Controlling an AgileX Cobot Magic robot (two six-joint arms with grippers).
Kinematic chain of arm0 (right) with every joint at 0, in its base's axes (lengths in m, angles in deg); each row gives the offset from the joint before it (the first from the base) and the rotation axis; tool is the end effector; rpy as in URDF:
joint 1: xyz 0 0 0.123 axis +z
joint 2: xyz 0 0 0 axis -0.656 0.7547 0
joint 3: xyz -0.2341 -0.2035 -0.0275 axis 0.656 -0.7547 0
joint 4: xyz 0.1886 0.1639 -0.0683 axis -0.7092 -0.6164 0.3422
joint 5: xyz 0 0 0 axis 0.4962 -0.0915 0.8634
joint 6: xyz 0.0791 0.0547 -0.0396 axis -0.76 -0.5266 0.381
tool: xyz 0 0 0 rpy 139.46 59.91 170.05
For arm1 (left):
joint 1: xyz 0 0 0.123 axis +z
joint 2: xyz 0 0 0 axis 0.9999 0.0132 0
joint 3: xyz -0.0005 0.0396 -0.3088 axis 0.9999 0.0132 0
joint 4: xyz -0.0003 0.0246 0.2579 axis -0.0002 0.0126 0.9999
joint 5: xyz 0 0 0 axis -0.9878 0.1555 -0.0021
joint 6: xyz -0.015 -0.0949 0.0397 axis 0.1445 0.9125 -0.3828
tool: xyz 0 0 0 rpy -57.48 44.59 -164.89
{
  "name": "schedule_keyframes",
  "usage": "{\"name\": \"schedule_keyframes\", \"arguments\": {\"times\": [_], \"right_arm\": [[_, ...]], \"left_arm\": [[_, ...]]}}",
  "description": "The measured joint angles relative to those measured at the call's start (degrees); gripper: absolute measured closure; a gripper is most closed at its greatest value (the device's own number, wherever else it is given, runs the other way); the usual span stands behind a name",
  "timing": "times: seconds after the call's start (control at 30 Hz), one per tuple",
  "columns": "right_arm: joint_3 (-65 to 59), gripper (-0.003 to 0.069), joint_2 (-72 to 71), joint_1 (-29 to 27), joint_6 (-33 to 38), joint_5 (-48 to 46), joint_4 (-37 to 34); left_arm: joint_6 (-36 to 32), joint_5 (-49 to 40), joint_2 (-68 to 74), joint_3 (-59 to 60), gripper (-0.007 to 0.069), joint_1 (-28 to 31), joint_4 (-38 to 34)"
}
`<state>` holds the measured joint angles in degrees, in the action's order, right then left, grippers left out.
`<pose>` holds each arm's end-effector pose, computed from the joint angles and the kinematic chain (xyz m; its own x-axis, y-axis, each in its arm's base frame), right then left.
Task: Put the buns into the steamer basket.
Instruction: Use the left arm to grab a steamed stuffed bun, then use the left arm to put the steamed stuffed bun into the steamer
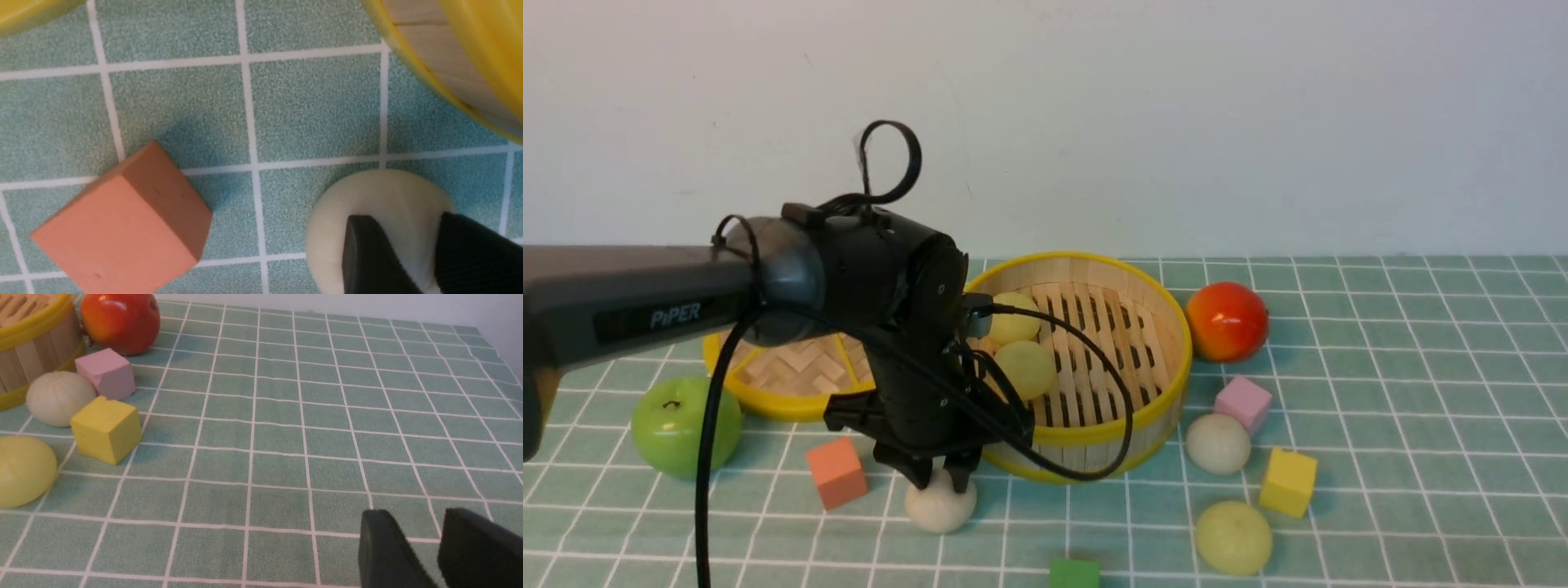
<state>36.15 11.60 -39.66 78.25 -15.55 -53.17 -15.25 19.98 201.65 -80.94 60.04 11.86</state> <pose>0.0457 -0.0081 0.1702 -0.2898 -0.0280 -0.9567 0.0543 0.9975 -0.0457 0.3560 -0.1956 0.1831 -0.9769 0.0805 -0.1981 0.0937 0.9939 -0.0582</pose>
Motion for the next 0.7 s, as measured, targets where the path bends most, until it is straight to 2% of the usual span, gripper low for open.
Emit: {"name": "schedule_keyframes", "arguments": {"times": [0.17, 0.37, 0.7], "right_arm": [[0.0, 0.042, 0.0, 0.0, 0.0, 0.0, 0.0], [0.0, 0.042, 0.0, 0.0, 0.0, 0.0, 0.0], [0.0, 0.042, 0.0, 0.0, 0.0, 0.0, 0.0]], "left_arm": [[-0.5, 0.0, 0.0, 0.0, 0.0431, 0.0, 0.7], [-2.1, -3.6, 0.0, -1.7, 0.0615, 0.0, 1.0], [-3.6, -16.1, -3.1, -14.5, 0.0629, 0.0, 3.3]]}}
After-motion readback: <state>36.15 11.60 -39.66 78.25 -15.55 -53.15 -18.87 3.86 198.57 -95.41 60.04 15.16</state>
